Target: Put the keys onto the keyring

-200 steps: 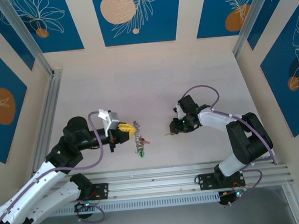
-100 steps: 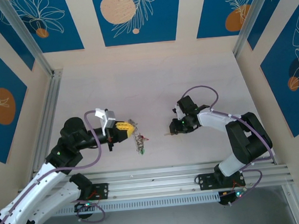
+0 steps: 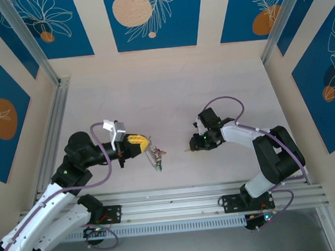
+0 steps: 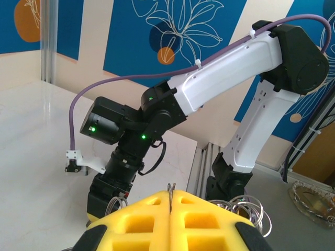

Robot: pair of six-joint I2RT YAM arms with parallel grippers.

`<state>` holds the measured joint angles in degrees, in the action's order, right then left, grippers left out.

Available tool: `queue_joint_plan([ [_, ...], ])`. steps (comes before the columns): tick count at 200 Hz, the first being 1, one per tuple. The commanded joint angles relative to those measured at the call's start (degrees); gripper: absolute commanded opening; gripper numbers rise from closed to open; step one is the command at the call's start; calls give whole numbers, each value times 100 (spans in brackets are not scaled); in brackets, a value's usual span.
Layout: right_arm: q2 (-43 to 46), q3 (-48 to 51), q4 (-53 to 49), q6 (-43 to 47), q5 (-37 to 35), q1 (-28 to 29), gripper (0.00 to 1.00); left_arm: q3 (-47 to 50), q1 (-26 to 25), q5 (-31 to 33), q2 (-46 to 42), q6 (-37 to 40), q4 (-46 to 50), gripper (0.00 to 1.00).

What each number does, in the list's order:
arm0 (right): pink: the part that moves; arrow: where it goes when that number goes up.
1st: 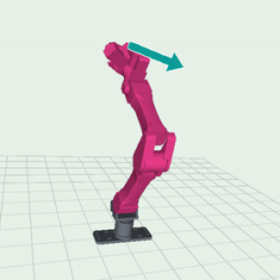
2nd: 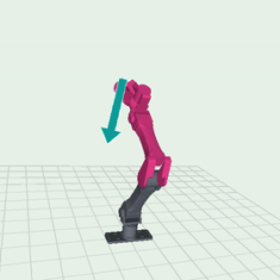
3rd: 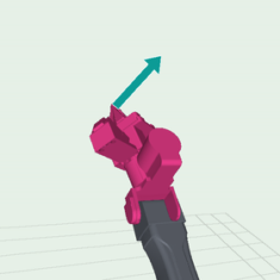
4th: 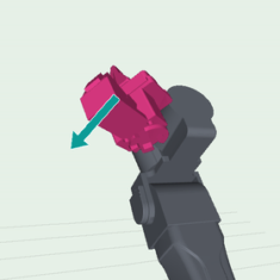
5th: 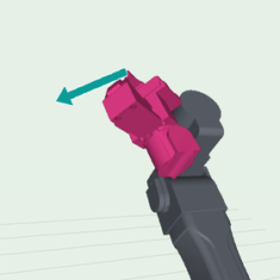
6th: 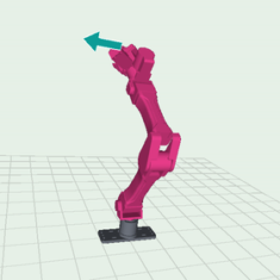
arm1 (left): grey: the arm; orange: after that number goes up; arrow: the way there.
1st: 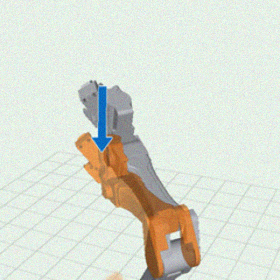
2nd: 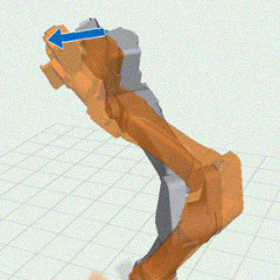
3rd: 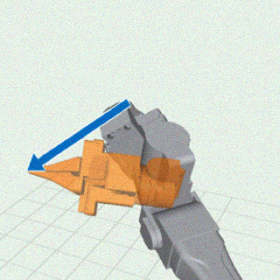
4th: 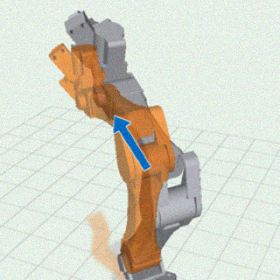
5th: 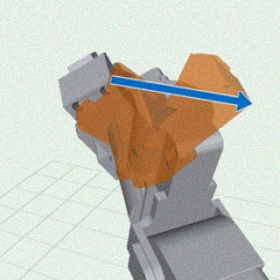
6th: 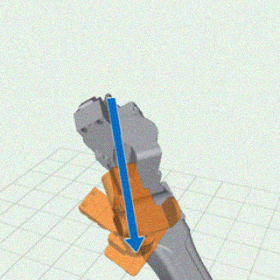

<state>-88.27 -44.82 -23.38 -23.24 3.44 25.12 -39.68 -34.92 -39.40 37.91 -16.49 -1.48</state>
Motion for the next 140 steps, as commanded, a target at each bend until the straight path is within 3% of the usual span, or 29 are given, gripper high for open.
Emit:
queue_joint_plan([
  [1, 201, 79, -196, -110, -63, 36, 32, 6, 105, -225, -99, -151, -509, 0],
  [140, 7, -26, -264, -134, -294, 168, 26, 45, 227, -340, -168, -302, -642, 0],
])
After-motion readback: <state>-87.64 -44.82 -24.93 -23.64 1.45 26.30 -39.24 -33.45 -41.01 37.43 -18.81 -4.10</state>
